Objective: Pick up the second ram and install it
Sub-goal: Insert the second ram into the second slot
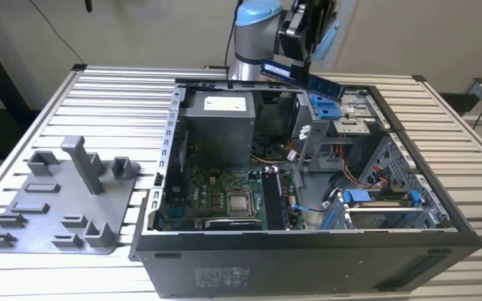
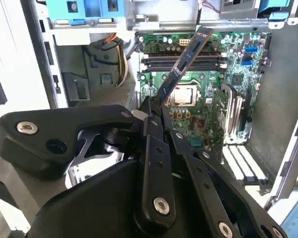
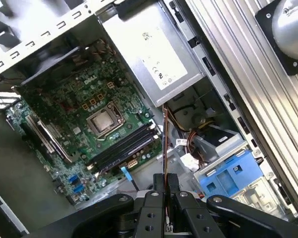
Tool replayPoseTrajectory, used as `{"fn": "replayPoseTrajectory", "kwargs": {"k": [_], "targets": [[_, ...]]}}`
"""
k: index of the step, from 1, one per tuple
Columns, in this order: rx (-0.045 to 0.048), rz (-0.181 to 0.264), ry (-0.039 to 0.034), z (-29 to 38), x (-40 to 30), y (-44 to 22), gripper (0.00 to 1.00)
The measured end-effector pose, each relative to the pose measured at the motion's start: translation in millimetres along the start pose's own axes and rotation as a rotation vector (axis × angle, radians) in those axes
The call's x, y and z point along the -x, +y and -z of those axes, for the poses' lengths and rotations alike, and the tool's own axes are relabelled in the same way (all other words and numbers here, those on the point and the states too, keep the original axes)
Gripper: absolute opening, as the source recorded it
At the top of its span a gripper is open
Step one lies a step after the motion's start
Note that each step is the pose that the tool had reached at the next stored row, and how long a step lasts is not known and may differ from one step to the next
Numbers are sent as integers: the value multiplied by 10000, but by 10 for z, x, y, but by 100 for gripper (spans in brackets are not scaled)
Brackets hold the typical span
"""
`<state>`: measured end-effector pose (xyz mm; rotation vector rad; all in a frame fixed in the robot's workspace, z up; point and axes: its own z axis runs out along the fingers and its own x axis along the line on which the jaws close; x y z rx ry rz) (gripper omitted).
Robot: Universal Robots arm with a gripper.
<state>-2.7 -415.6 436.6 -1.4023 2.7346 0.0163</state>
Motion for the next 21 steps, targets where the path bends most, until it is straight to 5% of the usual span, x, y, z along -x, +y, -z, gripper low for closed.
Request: {"fn": "replayPoseTrajectory", "kwargs": {"k": [21], "targets": [[-197, -2997, 64, -14, -1, 0, 14]]}}
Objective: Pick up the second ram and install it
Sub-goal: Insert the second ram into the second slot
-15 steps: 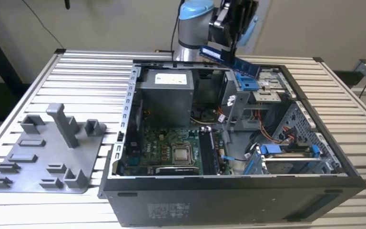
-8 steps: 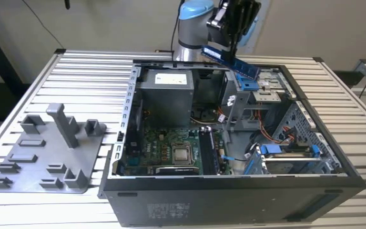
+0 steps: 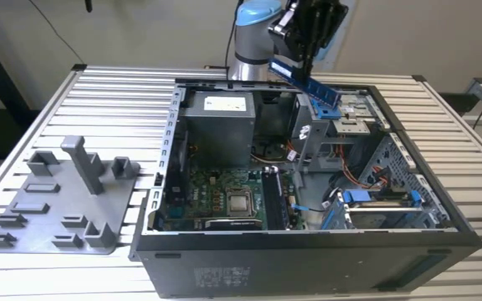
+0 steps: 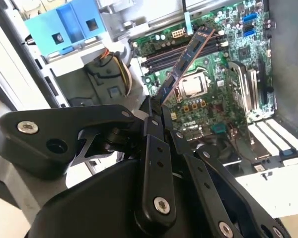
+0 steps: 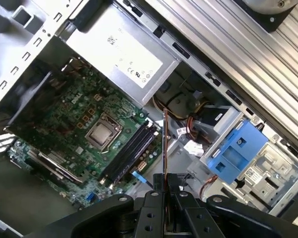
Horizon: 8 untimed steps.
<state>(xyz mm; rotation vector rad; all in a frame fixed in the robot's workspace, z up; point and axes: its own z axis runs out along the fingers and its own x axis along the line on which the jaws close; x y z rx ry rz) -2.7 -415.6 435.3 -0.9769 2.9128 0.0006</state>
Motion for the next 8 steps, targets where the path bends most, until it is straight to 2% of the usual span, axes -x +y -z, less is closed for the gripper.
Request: {"fn": "replayPoseTrajectory", "kwargs": {"k": [8], "targets": [[-54, -816, 18, -4, 0, 0, 14]]}}
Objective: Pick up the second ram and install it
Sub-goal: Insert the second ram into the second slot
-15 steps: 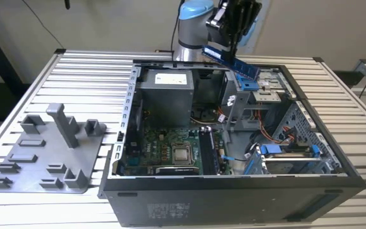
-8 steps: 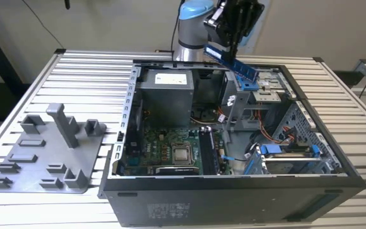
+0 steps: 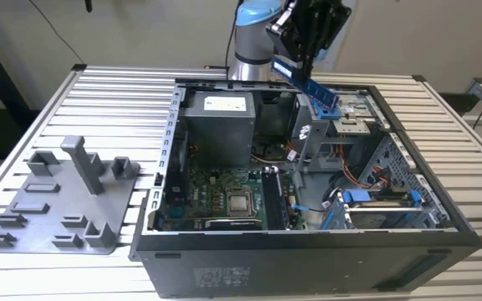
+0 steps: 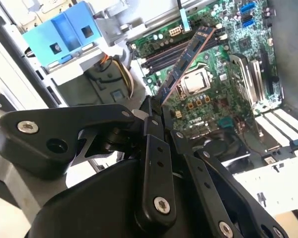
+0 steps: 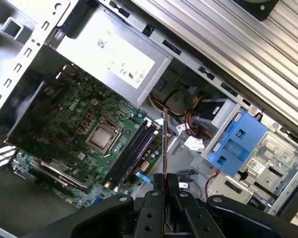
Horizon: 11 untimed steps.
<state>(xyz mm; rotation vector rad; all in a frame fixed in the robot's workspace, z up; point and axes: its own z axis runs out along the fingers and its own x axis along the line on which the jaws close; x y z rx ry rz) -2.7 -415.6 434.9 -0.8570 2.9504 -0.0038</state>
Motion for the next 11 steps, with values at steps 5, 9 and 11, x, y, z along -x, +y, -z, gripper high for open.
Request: {"fn": "replayPoseTrajectory", "kwargs": {"k": [5, 9, 11], "targets": [[-16, -226, 5, 0, 0, 0, 14], [-15, -229, 5, -1, 0, 0, 14], [-16, -241, 5, -1, 0, 0, 14]]}}
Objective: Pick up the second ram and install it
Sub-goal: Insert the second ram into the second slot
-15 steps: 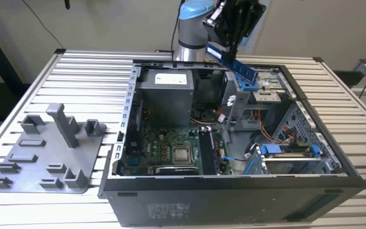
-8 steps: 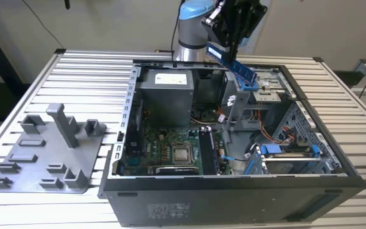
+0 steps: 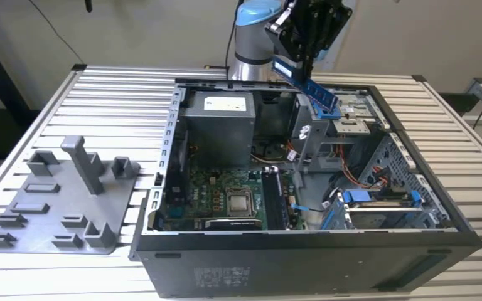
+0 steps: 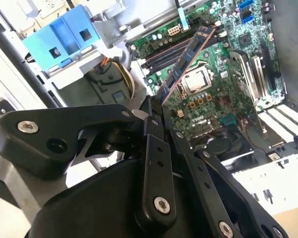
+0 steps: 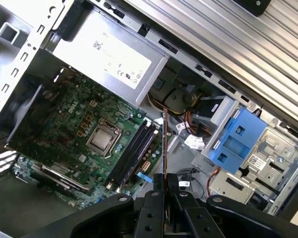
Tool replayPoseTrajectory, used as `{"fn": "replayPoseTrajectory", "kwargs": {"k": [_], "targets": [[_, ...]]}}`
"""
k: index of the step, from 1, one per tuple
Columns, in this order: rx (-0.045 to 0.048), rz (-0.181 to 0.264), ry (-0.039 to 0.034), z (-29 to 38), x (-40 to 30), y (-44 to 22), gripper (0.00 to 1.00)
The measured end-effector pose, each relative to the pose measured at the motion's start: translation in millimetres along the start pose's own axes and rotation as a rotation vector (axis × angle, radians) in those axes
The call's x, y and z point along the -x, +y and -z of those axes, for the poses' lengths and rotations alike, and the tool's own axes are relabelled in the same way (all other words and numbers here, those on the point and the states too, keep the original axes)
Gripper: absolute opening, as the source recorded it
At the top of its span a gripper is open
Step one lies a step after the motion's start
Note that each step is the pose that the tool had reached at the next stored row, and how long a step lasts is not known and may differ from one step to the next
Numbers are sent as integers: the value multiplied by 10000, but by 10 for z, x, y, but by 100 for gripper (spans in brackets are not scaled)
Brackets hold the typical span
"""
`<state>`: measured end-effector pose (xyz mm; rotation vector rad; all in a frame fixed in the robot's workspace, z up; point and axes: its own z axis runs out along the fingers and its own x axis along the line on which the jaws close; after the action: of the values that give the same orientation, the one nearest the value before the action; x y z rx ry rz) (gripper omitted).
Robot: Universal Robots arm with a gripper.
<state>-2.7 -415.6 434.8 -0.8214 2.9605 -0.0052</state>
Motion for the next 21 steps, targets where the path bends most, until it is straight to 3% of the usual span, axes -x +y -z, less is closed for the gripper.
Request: {"fn": "replayPoseTrajectory", "kwargs": {"k": [6, 21], "targets": [[-34, -516, 11, -3, 0, 0, 14], [-199, -2980, 75, -24, -2, 1, 14]]}}
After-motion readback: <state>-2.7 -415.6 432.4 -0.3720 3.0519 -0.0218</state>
